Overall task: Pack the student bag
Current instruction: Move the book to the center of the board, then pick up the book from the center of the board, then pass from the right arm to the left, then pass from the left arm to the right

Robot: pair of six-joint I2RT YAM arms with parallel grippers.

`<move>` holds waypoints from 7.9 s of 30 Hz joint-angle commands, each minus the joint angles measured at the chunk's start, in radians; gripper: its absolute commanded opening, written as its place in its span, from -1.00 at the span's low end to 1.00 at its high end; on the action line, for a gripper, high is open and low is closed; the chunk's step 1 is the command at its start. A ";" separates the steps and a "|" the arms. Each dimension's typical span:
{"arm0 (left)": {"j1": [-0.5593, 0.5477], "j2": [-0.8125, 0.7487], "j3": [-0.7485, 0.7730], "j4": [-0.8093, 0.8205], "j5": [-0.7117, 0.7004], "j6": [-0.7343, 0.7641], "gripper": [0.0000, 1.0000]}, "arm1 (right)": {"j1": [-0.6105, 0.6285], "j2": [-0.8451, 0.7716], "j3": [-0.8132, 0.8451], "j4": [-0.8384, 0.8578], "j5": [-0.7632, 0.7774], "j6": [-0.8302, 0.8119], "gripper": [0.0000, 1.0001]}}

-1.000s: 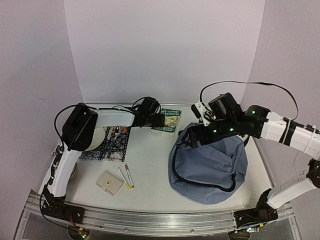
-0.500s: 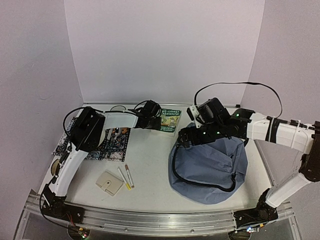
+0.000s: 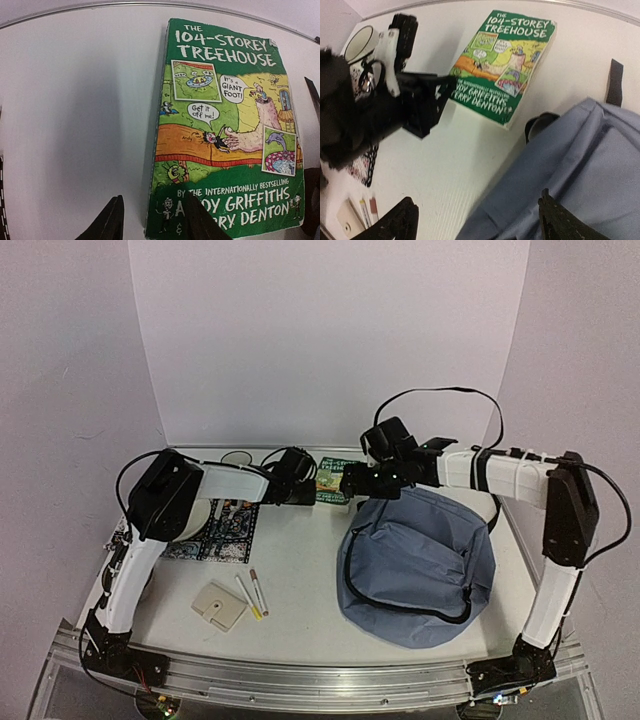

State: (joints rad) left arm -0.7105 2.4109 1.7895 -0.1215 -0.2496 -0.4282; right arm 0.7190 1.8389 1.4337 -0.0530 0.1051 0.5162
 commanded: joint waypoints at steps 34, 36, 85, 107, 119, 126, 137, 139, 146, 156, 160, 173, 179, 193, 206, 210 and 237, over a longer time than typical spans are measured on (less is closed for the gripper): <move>0.002 -0.020 -0.045 -0.133 0.325 -0.080 -0.24 | -0.100 0.512 0.334 0.136 -0.230 0.219 -0.57; 0.000 -0.034 -0.071 -0.125 0.339 -0.089 -0.25 | -0.097 0.504 0.303 0.142 -0.260 0.223 -0.66; -0.139 -0.599 -0.710 -0.064 0.133 -0.317 0.11 | 0.180 0.152 -0.205 0.176 -0.125 0.334 0.00; -0.144 -0.579 -0.774 0.144 0.381 -0.473 -0.07 | 0.162 0.001 -0.277 0.504 -0.369 0.404 -0.24; -0.143 -0.603 -0.807 0.185 0.368 -0.516 -0.07 | 0.150 0.052 -0.328 0.539 -0.371 0.493 -0.36; -0.144 -0.611 -0.819 0.191 0.352 -0.522 -0.06 | 0.130 0.062 -0.382 0.541 -0.355 0.514 -0.16; -0.142 -0.611 -0.824 0.196 0.352 -0.524 -0.07 | 0.113 0.053 -0.397 0.576 -0.374 0.505 -0.53; -0.138 -0.634 -0.836 0.196 0.335 -0.527 -0.04 | 0.108 0.027 -0.409 0.584 -0.372 0.503 -0.82; -0.106 -0.770 -0.923 0.275 0.307 -0.564 0.30 | 0.093 -0.062 -0.453 0.656 -0.389 0.511 -1.00; -0.062 -0.816 -1.002 0.407 0.389 -0.638 0.79 | 0.071 -0.171 -0.521 0.808 -0.460 0.551 -1.00; -0.050 -0.800 -1.036 0.502 0.451 -0.679 0.79 | 0.062 -0.207 -0.548 0.860 -0.480 0.562 -1.00; -0.037 -0.812 -1.103 0.827 0.641 -0.776 0.43 | 0.054 -0.261 -0.593 1.014 -0.540 0.606 -1.00; -0.037 -0.866 -1.104 0.866 0.667 -0.775 0.01 | 0.053 -0.259 -0.610 1.017 -0.530 0.601 -1.00; -0.021 -0.944 -1.095 0.867 0.704 -0.714 -1.00 | -0.003 -0.284 -0.638 0.859 -0.521 0.429 0.02; -0.008 -0.998 -1.038 0.866 0.849 -0.709 -1.00 | -0.123 -0.319 -0.556 0.759 -0.658 0.289 0.97; -0.008 -1.018 -1.022 0.867 0.860 -0.721 -1.00 | -0.129 -0.294 -0.529 0.766 -0.715 0.288 0.97; -0.003 -1.000 -1.040 0.895 0.891 -0.718 -1.00 | -0.154 -0.282 -0.485 1.069 -1.010 0.452 0.14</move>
State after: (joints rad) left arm -0.7219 1.4186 0.7439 0.6574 0.6463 -1.1741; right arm 0.5748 1.6189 0.9431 0.9090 -0.8505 0.9472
